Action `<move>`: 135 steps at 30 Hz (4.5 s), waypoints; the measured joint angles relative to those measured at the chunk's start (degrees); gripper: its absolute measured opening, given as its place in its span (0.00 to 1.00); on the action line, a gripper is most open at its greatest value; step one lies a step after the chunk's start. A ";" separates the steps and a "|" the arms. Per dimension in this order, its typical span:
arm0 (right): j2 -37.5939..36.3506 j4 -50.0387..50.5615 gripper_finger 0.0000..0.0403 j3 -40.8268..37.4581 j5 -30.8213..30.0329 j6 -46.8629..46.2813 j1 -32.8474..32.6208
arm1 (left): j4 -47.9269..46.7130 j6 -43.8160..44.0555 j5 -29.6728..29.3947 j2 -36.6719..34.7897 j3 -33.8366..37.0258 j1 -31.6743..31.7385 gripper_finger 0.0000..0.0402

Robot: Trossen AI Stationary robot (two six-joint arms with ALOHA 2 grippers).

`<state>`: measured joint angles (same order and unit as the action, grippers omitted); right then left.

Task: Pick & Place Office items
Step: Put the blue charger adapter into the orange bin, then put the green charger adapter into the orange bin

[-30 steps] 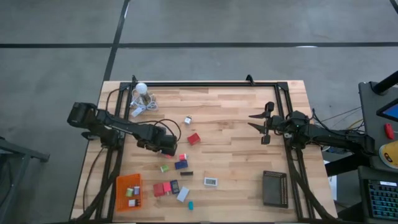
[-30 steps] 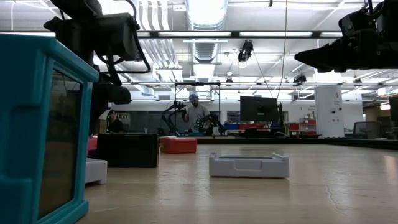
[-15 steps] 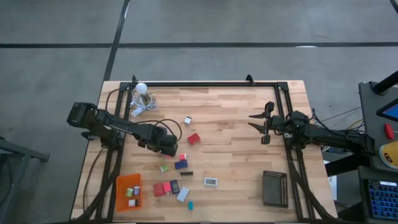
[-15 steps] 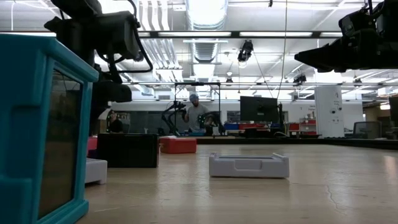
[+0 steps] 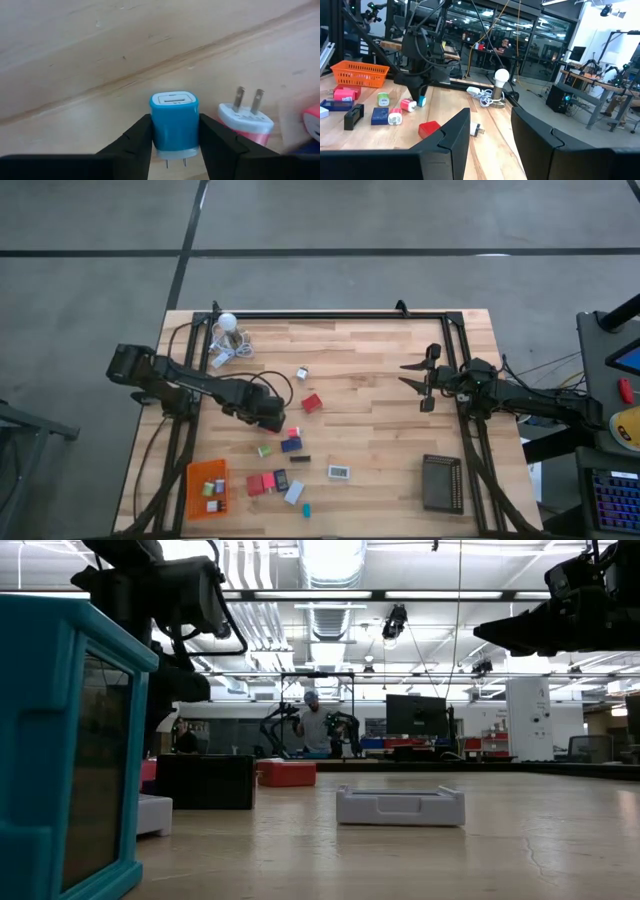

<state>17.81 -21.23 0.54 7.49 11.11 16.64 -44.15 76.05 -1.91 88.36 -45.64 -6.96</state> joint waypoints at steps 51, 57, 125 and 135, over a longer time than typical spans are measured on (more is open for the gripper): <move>-0.01 -0.01 0.35 0.00 0.00 0.00 -0.01 | -3.70 35.63 -3.87 -12.34 -2.39 -60.83 0.36; -0.01 0.00 0.35 0.00 0.00 0.00 -0.02 | -3.62 35.36 1.24 -7.78 -2.39 -60.83 0.36; -0.01 -0.01 0.35 0.00 0.00 0.00 0.00 | -5.43 34.76 -1.07 -5.43 -4.81 -60.67 0.55; -0.01 0.00 0.35 0.00 0.01 0.00 0.00 | -9.72 32.60 -5.93 -9.39 -6.31 -58.79 0.55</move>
<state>17.80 -21.23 0.54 7.50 11.11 16.64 -53.87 108.64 -7.84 78.97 -51.94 -65.75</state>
